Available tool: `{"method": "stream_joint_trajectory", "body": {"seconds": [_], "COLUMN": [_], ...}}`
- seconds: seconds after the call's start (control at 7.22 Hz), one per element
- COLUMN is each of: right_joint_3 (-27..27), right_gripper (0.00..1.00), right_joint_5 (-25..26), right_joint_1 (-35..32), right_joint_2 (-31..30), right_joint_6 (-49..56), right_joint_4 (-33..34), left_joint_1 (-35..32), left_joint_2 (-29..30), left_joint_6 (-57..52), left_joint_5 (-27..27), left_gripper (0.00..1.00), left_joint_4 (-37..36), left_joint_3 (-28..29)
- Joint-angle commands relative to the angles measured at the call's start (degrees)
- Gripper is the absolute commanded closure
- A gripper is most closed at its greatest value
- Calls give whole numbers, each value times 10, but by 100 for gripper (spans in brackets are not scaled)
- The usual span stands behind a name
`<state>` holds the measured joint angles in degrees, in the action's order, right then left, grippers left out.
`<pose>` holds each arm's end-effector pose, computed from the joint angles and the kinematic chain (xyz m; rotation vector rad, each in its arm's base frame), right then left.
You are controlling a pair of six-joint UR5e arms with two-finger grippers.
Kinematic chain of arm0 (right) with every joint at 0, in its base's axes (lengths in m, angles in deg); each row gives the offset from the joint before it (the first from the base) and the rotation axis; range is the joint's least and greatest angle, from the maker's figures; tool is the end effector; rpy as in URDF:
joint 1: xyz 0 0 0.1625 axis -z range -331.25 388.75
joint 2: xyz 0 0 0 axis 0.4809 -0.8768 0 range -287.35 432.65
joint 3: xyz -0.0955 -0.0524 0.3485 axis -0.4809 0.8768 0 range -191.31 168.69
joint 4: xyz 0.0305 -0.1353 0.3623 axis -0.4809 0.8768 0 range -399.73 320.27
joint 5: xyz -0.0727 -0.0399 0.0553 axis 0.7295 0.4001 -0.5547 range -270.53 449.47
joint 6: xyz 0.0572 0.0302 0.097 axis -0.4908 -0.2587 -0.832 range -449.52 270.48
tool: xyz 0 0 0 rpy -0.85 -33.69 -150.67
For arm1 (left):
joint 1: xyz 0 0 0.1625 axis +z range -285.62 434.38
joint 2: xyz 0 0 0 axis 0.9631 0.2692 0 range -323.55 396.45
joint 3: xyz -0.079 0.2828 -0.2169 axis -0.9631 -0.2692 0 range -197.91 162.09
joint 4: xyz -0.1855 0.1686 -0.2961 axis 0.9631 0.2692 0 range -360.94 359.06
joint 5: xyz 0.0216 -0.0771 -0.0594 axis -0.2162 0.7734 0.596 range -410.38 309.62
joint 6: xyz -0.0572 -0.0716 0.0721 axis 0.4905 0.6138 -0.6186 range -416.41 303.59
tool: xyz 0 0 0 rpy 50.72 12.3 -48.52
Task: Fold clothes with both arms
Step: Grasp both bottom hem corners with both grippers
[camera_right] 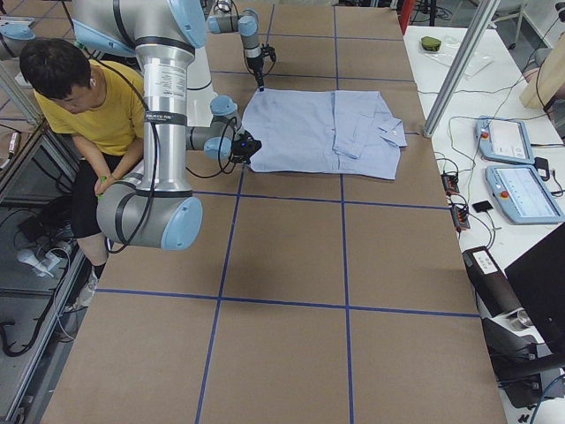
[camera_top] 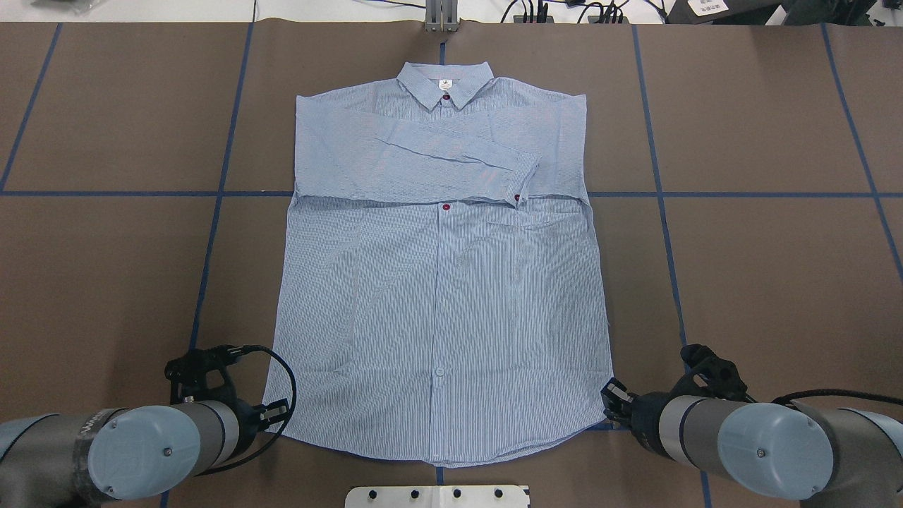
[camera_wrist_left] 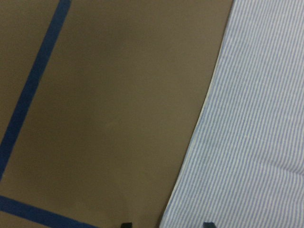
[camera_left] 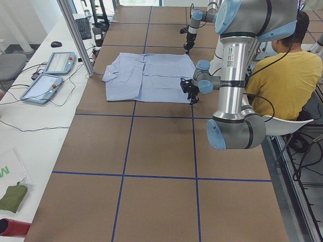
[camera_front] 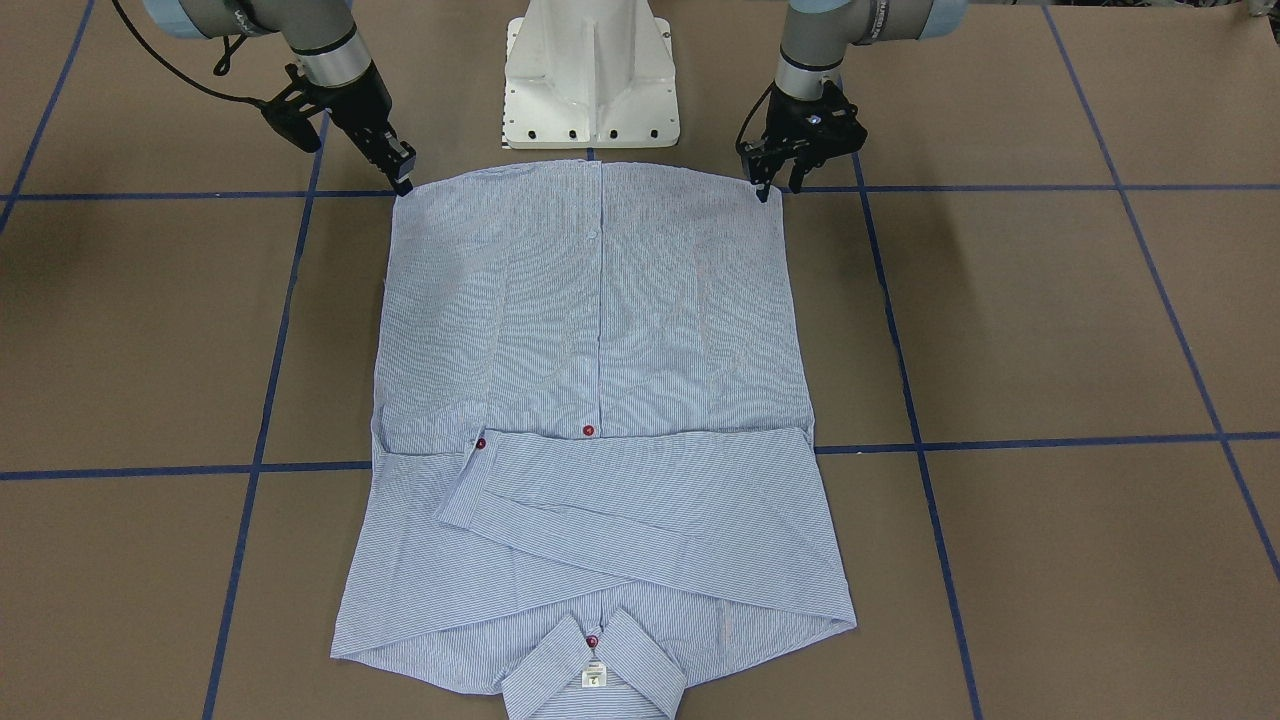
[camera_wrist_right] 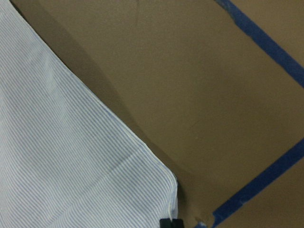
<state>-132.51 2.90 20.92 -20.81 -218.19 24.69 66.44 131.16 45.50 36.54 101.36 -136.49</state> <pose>-0.4300 -0.2007 0.3470 -0.1995 -0.9373 0.7785 0.4635 -0.2055 0.3366 0.0235 0.8010 -0.3491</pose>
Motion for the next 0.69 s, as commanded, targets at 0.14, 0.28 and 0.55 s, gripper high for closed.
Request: {"method": "stream_joint_trajectory", "body": {"seconds": [0.14,0.28,0.55], "right_joint_3": [0,0,-1], "right_gripper": [100,100,100], "right_joint_5": [0,0,1], "right_joint_1": [0,0,-1], "right_joint_2": [0,0,0], "right_joint_6": [0,0,0], "right_joint_4": [0,0,0], "left_joint_1": [2,4,6], "left_joint_2": [0,-1,0], "left_joint_6": [0,11,22], "left_joint_5": [0,0,0], "left_gripper": [54,71,100], "left_joint_4": [1,1,1], "left_joint_3": [1,3,0]}}
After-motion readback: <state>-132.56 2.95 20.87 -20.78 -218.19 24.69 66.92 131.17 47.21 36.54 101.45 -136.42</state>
